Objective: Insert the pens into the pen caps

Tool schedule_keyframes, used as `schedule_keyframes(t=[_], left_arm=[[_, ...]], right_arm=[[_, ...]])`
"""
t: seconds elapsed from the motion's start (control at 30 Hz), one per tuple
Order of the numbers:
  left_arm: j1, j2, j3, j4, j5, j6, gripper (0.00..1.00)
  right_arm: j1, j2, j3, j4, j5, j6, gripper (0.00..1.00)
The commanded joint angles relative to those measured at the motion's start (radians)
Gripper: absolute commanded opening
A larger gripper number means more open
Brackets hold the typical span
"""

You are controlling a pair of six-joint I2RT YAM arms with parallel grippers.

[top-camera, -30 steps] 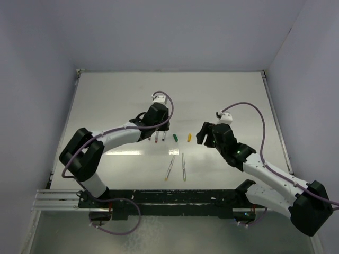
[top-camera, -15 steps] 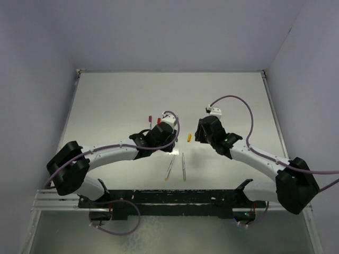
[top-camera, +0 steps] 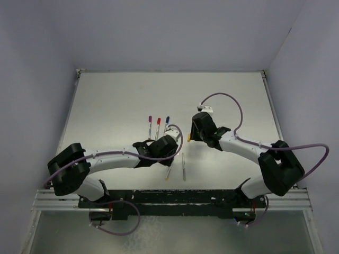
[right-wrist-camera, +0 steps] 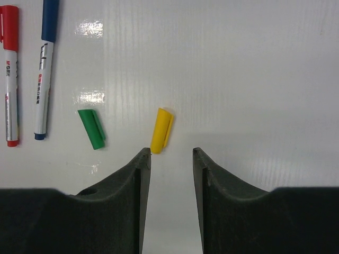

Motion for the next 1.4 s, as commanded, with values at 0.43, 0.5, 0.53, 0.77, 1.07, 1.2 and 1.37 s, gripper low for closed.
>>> schedule_keyframes(t=[0.43, 0.5, 0.53, 0.77, 1.07, 1.2, 1.37], left_arm=[[-0.098, 0.006, -0.034, -0.061, -0.042, -0.075, 0.41], [-0.098, 0.017, -0.038, -0.062, -0.051, -0.077, 0.41], [-0.099, 0.024, -0.037, -0.063, -0.056, -0.079, 0.41], [-0.108, 0.071, -0.015, -0.098, -0.093, -0.086, 0.4], [-0.126, 0.121, 0.014, -0.15, -0.105, -0.114, 0.39], [-0.129, 0.133, 0.038, -0.217, -0.109, -0.127, 0.35], [-0.13, 0.149, 0.067, -0.315, -0.104, -0.135, 0.33]], right_arm=[[-0.008, 0.063, 0.09, 0.029, 0.02, -0.014, 0.4], [-0.007, 0.066, 0.091, 0.029, 0.021, -0.013, 0.4], [-0.008, 0.067, 0.091, 0.03, 0.021, -0.011, 0.4], [-0.01, 0.06, 0.086, 0.031, 0.031, -0.006, 0.39], [-0.019, 0.052, 0.078, 0.034, 0.037, 0.002, 0.38], [-0.022, 0.048, 0.074, 0.034, 0.036, 0.006, 0.37], [-0.027, 0.034, 0.058, 0.04, 0.033, 0.01, 0.36]])
